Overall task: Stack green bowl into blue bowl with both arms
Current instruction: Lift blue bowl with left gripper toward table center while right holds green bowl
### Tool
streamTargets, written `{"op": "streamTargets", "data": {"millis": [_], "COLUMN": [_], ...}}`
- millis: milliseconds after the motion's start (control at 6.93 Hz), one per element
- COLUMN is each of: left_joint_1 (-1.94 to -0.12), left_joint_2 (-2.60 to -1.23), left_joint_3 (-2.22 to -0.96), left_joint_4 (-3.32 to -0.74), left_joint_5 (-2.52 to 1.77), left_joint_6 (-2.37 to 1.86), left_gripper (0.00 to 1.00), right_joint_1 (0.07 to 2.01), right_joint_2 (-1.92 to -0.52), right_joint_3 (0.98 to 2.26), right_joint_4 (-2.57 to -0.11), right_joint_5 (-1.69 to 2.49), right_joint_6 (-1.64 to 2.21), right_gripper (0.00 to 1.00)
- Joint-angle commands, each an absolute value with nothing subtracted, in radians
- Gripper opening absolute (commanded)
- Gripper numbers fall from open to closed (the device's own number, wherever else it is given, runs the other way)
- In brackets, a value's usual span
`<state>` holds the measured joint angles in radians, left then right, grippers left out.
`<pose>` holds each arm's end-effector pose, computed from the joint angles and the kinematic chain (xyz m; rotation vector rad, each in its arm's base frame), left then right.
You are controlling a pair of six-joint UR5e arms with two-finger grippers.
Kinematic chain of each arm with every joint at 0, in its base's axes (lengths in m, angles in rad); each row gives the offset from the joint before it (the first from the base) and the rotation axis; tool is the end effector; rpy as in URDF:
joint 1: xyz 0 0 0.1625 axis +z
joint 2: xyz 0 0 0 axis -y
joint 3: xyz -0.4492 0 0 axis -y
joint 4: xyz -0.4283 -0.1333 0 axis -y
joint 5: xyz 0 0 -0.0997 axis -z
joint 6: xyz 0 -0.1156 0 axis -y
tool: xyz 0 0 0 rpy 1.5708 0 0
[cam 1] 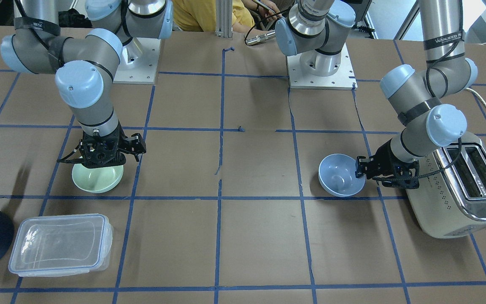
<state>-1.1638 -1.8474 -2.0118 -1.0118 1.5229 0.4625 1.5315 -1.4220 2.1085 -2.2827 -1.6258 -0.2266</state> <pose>0.0805 -0.5376 0.1832 -0.0782 -3.0247 -0.1876 0.1072 -0.5051 0.2224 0.2873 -3.0702 0.0276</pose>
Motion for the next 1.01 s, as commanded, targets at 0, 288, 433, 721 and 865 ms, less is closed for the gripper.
{"op": "streamTargets", "data": {"millis": [0,288,433,721,865], "left_joint_1": [-1.167,-1.243,-1.358,-1.535,-1.573], "left_joint_2": [-1.842,-1.824,-1.835,-1.882,-1.922], "left_joint_3": [-2.006,-1.938,-1.863,-1.761,-1.761], "left_joint_4": [-1.051,-1.15,-1.181,-1.14,-1.043], "left_joint_5": [1.438,1.36,1.314,1.388,1.432], "left_joint_6": [0.465,0.319,0.157,-0.015,-0.041], "left_gripper": [0.0,0.0,0.0,0.0,0.0], "right_joint_1": [1.531,1.531,1.531,1.529,1.529], "right_joint_2": [-1.422,-1.42,-1.42,-1.419,-1.408], "right_joint_3": [2.163,2.187,2.209,2.218,2.22], "right_joint_4": [-2.325,-2.332,-2.371,-2.385,-2.41], "right_joint_5": [-1.629,-1.626,-1.621,-1.624,-1.631], "right_joint_6": [-0.233,-0.235,-0.233,-0.236,-0.238], "right_gripper": [1.0,1.0,1.0,1.0,1.0]}}
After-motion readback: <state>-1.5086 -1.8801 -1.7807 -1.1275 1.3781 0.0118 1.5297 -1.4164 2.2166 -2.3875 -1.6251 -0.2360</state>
